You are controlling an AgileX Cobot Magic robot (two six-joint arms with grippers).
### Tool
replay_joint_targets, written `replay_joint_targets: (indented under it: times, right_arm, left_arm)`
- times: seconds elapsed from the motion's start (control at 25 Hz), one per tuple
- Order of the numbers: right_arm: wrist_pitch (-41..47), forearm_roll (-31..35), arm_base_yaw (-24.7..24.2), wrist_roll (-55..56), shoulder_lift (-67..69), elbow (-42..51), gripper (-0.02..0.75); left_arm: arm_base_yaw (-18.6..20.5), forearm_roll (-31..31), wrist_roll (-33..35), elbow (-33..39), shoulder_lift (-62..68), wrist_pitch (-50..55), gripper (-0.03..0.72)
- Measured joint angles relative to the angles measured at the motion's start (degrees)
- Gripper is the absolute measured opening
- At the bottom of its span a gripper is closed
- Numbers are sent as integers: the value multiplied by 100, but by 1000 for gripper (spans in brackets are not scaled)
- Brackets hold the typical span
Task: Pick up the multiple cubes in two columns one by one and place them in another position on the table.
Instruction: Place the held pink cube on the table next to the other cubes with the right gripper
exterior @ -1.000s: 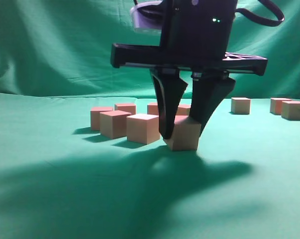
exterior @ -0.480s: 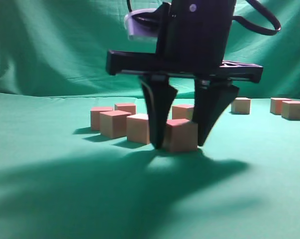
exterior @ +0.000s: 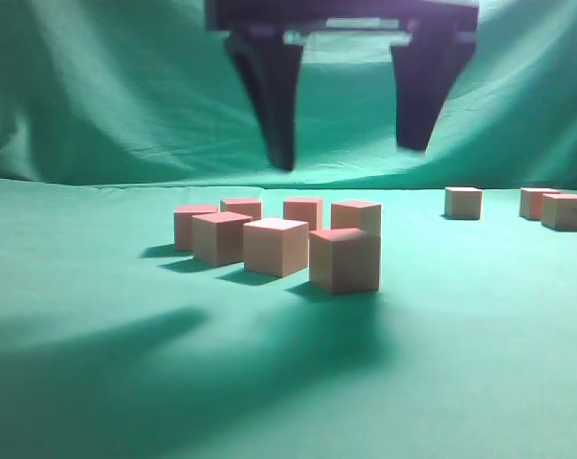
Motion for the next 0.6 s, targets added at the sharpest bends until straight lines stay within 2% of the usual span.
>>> replay_joint_targets:
  times: [0.12,0.2,0.28,0.32,0.36,0.48,0.6]
  right_arm:
    - [692,-1020,-12,-19,0,-597,658]
    - [821,-1742,-122,19,0,-923,658]
    - [833,-2176,-394,78,0,-1196,658]
    - [843,-2245,-581,91,-11,-1292,658]
    - [854,-2282,-752,113,-32,-1355,605]
    - [894,-2231,-1416,142,-89,-1434,608]
    - [929,-1795,-2243,142,-82,-1436,608]
  left_arm:
    - [0,0,0,0,0,0,0]
    - [0,0,0,0,0,0,0]
    - [0,0,0,0,0,0,0]
    - [0,0,0,0,0,0,0]
    - [0,0,0,0,0,0,0]
    - [0,0,0,0,0,0,0]
    - [0,0,0,0,0,0,0]
